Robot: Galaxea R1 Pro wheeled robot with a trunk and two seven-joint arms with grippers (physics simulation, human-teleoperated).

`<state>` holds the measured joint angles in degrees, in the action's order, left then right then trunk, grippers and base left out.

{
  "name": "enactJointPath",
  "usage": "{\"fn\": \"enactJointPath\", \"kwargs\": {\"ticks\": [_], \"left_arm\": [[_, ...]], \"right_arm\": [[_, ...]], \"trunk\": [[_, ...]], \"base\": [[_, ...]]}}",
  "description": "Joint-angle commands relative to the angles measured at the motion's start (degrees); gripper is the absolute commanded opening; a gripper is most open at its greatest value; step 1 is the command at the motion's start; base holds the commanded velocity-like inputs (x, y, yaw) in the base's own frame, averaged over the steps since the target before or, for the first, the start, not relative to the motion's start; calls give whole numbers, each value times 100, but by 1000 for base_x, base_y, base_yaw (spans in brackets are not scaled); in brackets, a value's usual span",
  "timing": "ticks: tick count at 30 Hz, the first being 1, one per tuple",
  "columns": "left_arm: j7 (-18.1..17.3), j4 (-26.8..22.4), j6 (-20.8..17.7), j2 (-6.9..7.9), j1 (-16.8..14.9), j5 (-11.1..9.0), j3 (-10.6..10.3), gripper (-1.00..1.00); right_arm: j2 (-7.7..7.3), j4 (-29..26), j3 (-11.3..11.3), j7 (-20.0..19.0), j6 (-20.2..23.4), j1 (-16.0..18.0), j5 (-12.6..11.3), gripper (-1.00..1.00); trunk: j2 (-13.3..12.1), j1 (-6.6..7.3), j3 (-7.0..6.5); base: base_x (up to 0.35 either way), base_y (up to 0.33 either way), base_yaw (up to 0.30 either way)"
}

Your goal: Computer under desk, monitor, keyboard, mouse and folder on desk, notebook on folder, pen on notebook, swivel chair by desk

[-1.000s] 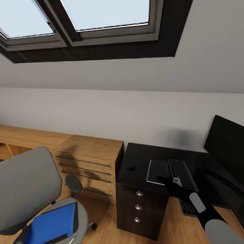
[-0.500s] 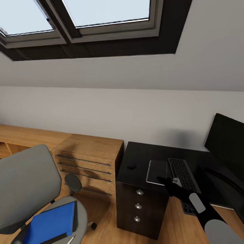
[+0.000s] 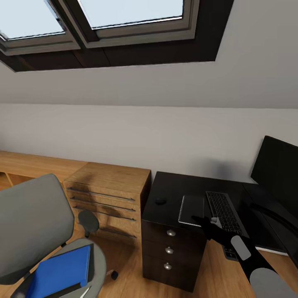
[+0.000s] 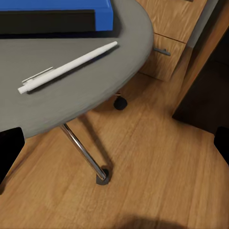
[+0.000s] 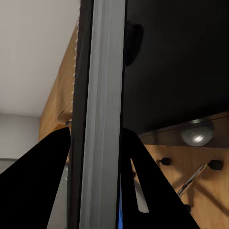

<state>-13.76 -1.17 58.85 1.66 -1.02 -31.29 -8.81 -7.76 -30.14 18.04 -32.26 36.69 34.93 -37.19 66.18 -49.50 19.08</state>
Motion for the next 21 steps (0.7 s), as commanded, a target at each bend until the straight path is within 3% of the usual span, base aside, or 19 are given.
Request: {"fn": "enactJointPath", "kwargs": {"ticks": [1,21], "left_arm": [[-27,3,12,1,-4,-62,-42,100],[-22,3,-5,1,-4,-62,-42,100]], "right_arm": [[2,0,24,-8,40,7,-16,-100],[-11,3,33,-8,40,5,-16,-100]], "trunk": [[46,-23,25],[848,-462,384]], "base": [[0,0,0],[0,0,0]]}}
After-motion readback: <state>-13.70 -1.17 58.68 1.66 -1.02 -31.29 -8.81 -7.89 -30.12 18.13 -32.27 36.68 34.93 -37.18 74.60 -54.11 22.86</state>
